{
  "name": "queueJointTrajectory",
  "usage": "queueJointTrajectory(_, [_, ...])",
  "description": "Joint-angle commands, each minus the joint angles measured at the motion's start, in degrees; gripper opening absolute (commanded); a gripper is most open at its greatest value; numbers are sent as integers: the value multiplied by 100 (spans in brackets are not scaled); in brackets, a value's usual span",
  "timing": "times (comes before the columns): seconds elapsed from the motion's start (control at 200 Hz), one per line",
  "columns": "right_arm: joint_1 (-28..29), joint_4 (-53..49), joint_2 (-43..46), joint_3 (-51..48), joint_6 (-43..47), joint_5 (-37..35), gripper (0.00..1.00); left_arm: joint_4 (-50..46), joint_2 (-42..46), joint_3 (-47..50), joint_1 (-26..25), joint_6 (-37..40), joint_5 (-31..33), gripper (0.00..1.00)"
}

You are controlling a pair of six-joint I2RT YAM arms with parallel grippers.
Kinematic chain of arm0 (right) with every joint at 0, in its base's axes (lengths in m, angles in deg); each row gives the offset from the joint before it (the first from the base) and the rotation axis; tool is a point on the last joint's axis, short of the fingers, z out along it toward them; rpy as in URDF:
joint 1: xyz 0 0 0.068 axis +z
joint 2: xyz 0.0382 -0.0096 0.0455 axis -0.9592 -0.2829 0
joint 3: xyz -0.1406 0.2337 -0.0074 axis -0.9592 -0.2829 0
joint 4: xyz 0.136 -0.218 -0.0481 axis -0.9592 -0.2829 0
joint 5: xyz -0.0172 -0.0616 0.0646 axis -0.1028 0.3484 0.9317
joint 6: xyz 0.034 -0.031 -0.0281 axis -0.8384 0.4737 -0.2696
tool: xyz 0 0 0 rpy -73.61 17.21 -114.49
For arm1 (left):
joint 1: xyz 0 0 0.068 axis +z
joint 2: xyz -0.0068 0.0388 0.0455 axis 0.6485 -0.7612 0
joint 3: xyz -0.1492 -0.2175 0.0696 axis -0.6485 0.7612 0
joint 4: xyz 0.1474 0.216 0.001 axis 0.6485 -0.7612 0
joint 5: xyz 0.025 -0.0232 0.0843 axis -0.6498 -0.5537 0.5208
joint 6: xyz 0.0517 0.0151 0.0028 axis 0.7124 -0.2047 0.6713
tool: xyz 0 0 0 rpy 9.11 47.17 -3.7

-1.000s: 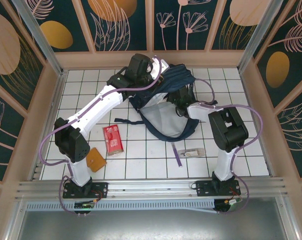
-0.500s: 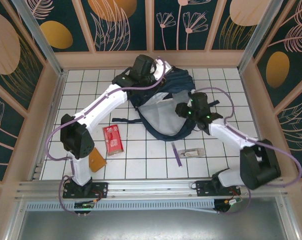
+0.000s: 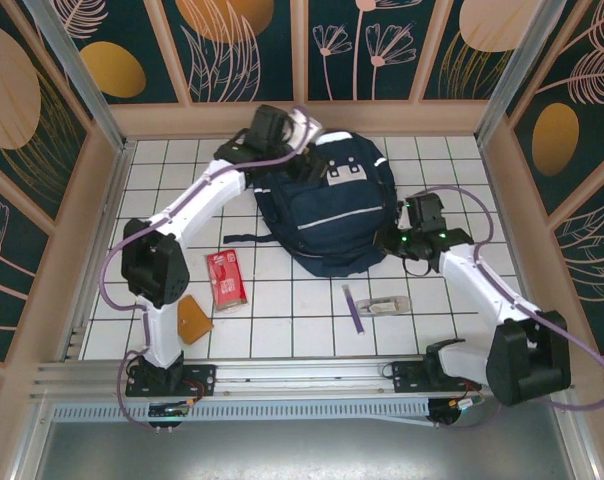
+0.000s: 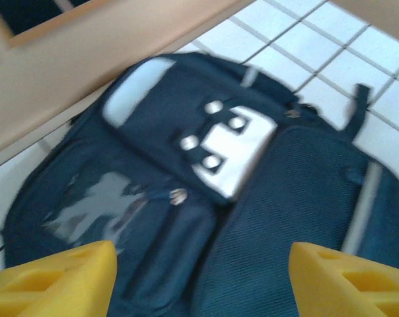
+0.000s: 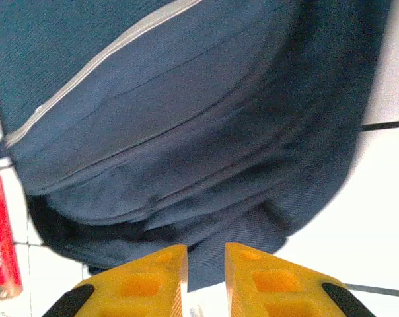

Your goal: Pack the student bag

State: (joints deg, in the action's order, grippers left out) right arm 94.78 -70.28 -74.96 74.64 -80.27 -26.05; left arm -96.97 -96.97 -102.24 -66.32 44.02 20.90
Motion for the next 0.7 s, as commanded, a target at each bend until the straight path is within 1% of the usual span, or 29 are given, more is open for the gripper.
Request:
queueJointTrajectory(0.0, [613, 327, -501, 235, -100, 435, 22, 150, -395, 242, 93, 173, 117, 67])
queueJointTrajectory(0.06, [717, 493, -840, 253, -165, 244, 21, 397, -714, 225, 93, 464, 66, 66])
queueJointTrajectory(0.09, [704, 578, -977, 246, -157, 91, 20, 590, -826, 273, 93, 564, 149, 65])
queueJointTrajectory(0.205, [456, 898, -1378, 300, -23, -785, 19, 1429, -1182, 573, 93, 497, 557, 64])
queueJointTrajectory(0.275, [162, 1129, -1563, 364, 80, -1038, 18, 1401, -1511, 482, 85, 286, 763, 62])
queueJointTrajectory(0.36, [-310, 1428, -1755, 411, 112, -1048, 16, 1187, -1682, 586, 71, 76, 979, 58])
queueJointTrajectory(0.405, [-530, 1609, -1846, 424, 162, -1109, 14, 1121, -1599, 820, 47, 33, 979, 58])
queueJointTrajectory(0.43, [-633, 1718, -1903, 431, 221, -1124, 11, 1120, -1493, 1004, 27, 51, 935, 58])
queueJointTrajectory(0.48, [-817, 1954, -2083, 486, 332, -1036, 5, 1088, -1248, 1412, -9, 198, 717, 58])
queueJointTrajectory(0.505, [-883, 2012, -2208, 578, 382, -900, 4, 1063, -1106, 1631, -34, 283, 600, 58])
queueJointTrajectory(0.54, [-938, 2037, -2444, 757, 442, -775, 4, 1027, -881, 1942, -75, 444, 469, 58])
queueJointTrajectory(0.626, [-956, 2057, -2907, 1195, 505, -760, 6, 999, -339, 2688, -185, 781, 363, 57])
queueJointTrajectory(0.696, [-974, 2167, -3193, 1502, 491, -768, 7, 900, 23, 3141, -261, 1050, 106, 56])
